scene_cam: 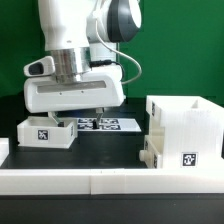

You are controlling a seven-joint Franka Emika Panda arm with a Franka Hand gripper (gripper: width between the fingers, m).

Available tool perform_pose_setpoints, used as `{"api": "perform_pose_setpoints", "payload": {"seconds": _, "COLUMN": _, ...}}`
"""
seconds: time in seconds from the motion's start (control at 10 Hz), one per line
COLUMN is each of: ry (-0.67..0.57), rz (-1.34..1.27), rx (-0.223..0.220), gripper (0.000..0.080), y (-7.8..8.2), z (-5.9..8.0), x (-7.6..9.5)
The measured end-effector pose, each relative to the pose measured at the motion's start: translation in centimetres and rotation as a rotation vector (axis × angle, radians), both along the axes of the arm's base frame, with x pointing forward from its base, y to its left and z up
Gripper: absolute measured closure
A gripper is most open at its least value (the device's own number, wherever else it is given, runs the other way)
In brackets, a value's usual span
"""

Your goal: Assemble drawer

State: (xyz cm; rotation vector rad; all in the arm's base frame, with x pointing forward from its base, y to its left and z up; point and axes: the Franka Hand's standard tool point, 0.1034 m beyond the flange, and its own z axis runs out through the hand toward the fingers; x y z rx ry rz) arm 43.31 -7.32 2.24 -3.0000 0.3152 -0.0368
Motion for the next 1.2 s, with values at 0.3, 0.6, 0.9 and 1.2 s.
{"api": "perform_pose_setpoints", "payload": {"seconds": 0.3, "ry": 0.008, "rz": 0.052, "rx": 0.000, "gripper": 0.0151, "y": -0.1, "z": -1.1, "x": -0.6}}
{"api": "perform_pose_setpoints", "payload": {"seconds": 0.6, "ry": 0.013, "rz": 0.098, "rx": 0.004, "gripper": 0.0160, "y": -0.8, "z": -1.4, "x": -1.1}}
{"api": "perform_pose_setpoints", "payload": {"seconds": 0.9, "ry": 0.021, "rz": 0.107, "rx": 0.007, "gripper": 0.0522, "y": -1.6, "z": -1.7, "x": -1.4}}
{"api": "perform_pose_setpoints", "payload": {"seconds": 1.2, "ry": 0.012, "rz": 0.111, "rx": 0.003, "gripper": 0.0750, "y": -1.6, "z": -1.6, "x": -1.2}}
